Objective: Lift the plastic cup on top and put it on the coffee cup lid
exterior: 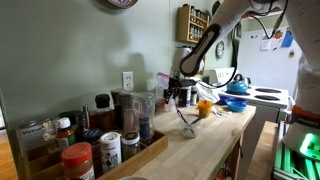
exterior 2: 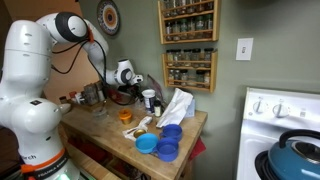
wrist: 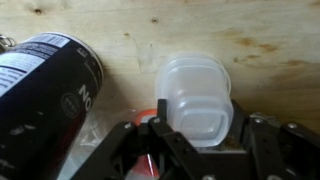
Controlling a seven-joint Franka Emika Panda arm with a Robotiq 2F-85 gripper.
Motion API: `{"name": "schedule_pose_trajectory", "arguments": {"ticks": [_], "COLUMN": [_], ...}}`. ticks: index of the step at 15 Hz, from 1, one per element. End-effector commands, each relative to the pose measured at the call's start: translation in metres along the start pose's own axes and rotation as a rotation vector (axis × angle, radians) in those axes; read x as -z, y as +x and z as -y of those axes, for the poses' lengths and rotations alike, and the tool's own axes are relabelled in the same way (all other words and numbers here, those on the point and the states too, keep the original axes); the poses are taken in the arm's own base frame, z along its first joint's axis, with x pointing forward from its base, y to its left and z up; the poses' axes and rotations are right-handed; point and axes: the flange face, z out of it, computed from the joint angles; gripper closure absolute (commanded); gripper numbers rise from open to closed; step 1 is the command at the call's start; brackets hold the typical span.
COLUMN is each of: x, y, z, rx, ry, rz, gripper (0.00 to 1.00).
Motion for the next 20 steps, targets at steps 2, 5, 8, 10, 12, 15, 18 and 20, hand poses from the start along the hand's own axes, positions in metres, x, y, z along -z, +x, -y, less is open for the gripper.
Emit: {"name": "schedule_pose_trajectory", "arguments": {"ticks": [2, 5, 8, 10, 12, 15, 18, 20], "x": [0.024, 0.043, 0.063, 0.072, 0.072, 0.075, 0.08, 0.083], "y": [-0.001, -0.014, -0.022, -0.02, -0.021, -0.021, -0.019, -0.018], "z": [0.019, 0.043, 0.054, 0.051, 0.055, 0.052, 0.042, 0.039], "rx": [-0.008, 0.046, 0.103, 0.106, 0.19, 0.217, 0.231, 0.265], "ry": [-0.056, -0.031, -0.015, -0.08, 0.034, 0.205, 0.293, 0.385], "rz": [0.011, 0.149, 0.235, 0.231, 0.287, 0.329, 0.356, 0.38], "gripper": [0.66, 0.66, 0.66, 0.66, 0.66, 0.66, 0.66, 0.66]}}
